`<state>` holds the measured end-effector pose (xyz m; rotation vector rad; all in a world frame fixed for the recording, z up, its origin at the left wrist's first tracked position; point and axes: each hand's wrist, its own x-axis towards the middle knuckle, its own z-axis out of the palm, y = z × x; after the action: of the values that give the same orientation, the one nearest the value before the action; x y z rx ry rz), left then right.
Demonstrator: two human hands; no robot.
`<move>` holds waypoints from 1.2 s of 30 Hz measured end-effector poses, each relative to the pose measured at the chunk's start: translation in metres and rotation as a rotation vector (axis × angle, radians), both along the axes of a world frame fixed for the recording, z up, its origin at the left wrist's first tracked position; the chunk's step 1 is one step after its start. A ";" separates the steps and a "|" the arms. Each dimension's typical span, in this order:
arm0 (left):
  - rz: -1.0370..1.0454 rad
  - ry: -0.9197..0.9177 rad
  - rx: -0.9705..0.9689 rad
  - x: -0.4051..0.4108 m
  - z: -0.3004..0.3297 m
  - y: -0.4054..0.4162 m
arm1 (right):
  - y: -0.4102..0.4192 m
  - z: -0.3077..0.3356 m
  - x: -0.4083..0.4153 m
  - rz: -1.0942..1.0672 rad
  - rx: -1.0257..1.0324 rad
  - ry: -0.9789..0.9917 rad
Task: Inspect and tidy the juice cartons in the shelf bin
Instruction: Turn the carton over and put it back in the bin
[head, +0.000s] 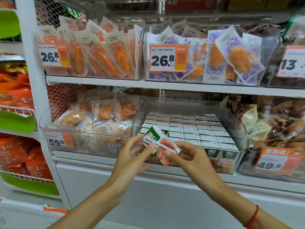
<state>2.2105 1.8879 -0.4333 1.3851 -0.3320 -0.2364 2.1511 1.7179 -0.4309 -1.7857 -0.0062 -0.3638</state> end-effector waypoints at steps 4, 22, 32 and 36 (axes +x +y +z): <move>-0.152 0.368 -0.021 0.006 0.005 0.011 | -0.016 -0.003 0.001 -0.202 -0.698 -0.290; 0.082 -0.417 0.206 0.071 0.046 -0.030 | -0.083 -0.033 0.031 -0.375 -1.219 -0.064; -0.213 -0.884 1.036 0.122 0.059 -0.033 | -0.085 -0.035 0.033 -0.358 -1.212 -0.010; -0.327 -0.937 1.213 0.129 0.068 -0.046 | -0.083 -0.033 0.032 -0.353 -1.190 0.000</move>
<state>2.3399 1.8415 -0.3652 2.6000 -1.3517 -0.0076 2.1833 1.6348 -0.4640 -2.9771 0.1162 -0.6985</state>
